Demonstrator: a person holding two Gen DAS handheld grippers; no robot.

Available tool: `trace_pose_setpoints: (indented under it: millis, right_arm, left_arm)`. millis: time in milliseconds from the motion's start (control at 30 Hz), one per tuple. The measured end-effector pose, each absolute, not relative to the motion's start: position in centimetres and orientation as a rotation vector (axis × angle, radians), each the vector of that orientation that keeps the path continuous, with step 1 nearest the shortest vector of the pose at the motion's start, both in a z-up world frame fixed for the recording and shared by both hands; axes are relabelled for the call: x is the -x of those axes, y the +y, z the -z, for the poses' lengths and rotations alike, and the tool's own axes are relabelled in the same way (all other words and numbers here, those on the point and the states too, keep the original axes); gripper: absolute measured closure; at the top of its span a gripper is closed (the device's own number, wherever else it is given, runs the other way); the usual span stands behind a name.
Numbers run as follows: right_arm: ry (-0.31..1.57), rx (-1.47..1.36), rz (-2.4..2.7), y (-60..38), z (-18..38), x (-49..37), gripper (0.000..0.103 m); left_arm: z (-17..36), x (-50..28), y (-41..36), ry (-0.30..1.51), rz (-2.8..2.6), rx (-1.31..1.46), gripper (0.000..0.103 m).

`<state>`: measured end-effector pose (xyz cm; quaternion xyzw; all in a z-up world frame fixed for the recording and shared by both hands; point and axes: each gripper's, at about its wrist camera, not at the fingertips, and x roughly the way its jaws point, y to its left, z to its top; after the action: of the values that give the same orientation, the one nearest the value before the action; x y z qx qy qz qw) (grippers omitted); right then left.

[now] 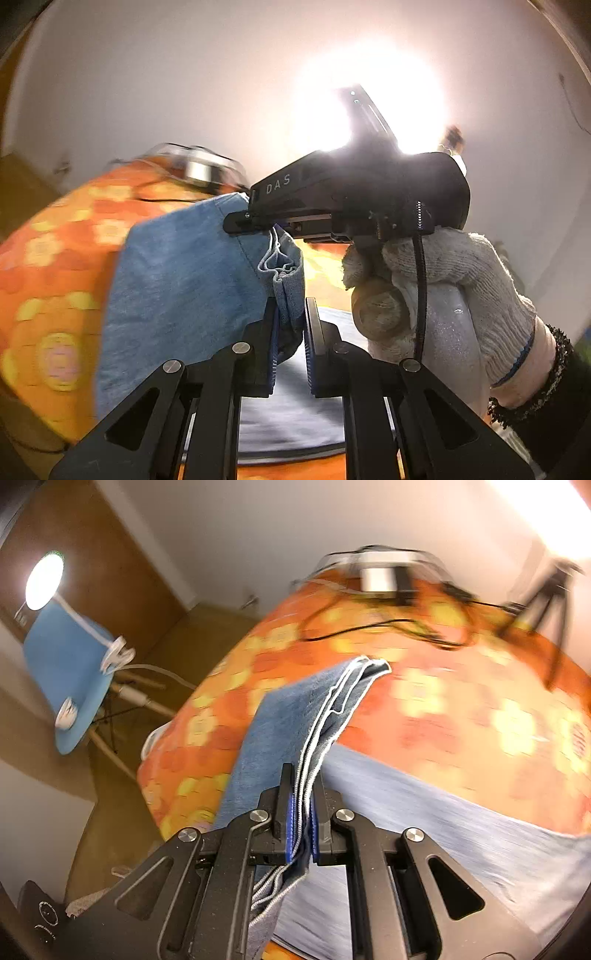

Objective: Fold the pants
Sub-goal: 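Close the right tool on the hem edge beside the left tool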

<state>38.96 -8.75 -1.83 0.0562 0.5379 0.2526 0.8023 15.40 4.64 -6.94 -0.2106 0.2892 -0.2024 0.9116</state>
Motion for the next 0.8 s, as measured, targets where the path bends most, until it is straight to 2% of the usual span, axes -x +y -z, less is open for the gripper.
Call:
trace_pose_setpoints:
  millis: [800]
  right_arm:
    - [1.095, -0.264, -0.075, -45.9, 0.1, -28.5, 0.096]
  left_arm:
    - [5.0, -12.3, -24.6, 0.691, 1.016, 0.255, 0.092]
